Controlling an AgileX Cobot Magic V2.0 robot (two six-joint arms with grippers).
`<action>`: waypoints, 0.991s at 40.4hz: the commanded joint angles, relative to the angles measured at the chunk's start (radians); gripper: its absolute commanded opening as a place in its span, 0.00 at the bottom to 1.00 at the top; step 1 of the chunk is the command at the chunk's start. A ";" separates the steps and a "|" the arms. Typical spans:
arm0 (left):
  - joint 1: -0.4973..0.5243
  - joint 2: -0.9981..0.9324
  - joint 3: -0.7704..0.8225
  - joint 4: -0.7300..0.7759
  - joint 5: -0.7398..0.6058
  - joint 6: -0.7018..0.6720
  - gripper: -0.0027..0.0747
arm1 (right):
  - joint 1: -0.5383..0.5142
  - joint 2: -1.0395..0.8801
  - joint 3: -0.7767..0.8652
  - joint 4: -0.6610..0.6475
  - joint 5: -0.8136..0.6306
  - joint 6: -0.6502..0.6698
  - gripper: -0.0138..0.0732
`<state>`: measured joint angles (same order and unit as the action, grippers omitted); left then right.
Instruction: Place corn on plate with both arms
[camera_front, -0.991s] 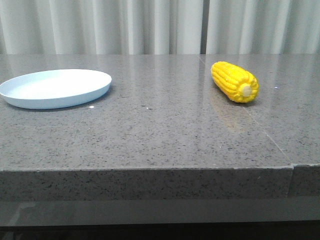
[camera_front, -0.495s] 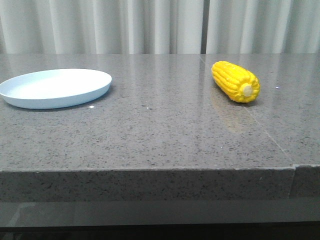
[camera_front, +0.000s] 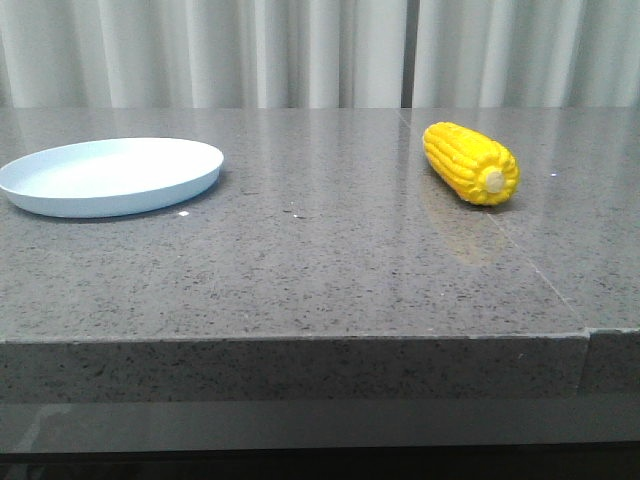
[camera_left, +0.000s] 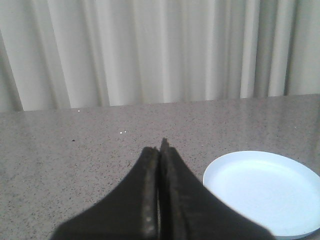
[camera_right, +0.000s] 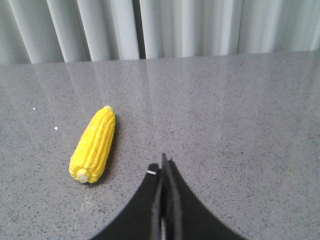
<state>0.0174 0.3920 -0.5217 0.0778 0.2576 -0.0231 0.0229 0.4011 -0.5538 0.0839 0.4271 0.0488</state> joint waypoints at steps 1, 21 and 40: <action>-0.001 0.019 -0.037 0.002 -0.079 -0.001 0.01 | -0.004 0.018 -0.037 -0.001 -0.085 -0.008 0.02; -0.001 0.019 -0.037 0.002 -0.079 -0.001 0.89 | -0.004 0.017 -0.037 -0.001 -0.096 -0.008 0.82; -0.056 0.309 -0.189 -0.112 0.090 -0.001 0.83 | -0.004 0.017 -0.037 -0.001 -0.093 -0.008 0.82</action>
<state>-0.0110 0.6119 -0.6273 -0.0167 0.3681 -0.0231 0.0229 0.4058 -0.5561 0.0839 0.4165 0.0488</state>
